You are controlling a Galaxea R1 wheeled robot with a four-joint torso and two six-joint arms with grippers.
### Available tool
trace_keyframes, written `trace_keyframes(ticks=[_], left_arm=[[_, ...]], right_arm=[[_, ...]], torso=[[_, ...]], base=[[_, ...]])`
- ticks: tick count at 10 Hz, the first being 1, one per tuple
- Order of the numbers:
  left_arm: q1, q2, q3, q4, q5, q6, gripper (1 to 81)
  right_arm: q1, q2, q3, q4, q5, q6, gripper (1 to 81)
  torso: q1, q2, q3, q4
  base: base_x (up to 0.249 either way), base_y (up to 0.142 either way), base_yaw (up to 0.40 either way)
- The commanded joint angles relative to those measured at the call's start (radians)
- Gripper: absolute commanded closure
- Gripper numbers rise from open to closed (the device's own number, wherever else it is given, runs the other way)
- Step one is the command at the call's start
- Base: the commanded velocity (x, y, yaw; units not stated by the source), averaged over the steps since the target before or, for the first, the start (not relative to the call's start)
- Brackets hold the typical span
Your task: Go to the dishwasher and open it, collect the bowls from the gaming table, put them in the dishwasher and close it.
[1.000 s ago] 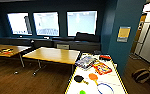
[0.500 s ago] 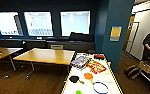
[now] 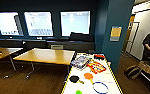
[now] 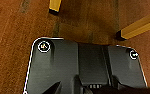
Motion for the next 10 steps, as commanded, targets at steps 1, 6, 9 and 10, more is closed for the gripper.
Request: trace_keyframes(ticks=[1, 6, 9, 10], left_arm=[[-0.049, -0.016, 0.010, 0.003, 0.039, 0.001, 1.0], [-0.043, -0.147, 0.200, 0.003, 0.032, 0.001, 1.0], [-0.040, -0.153, 0.220, -0.004, 0.039, -0.005, 1.0], [-0.034, -0.156, 0.239, -0.004, 0.035, -0.005, 1.0]], right_arm=[[0.048, -0.044, 0.043, 0.002, -0.044, -0.002, 1.0], [0.035, -0.337, 0.516, 0.011, -0.008, 0.007, 1.0], [0.048, -0.476, 0.636, 0.012, -0.007, 0.008, 1.0], [0.058, -0.515, 0.672, 0.011, -0.008, 0.007, 1.0]], torso=[[0.000, 0.000, 0.000, 0.000], [0.000, 0.000, 0.000, 0.000], [0.000, 0.000, 0.000, 0.000], [0.000, 0.000, 0.000, 0.000]], base=[[0.000, 0.000, 0.000], [0.000, 0.000, 0.000], [0.000, 0.000, 0.000], [0.000, 0.000, 0.000]])
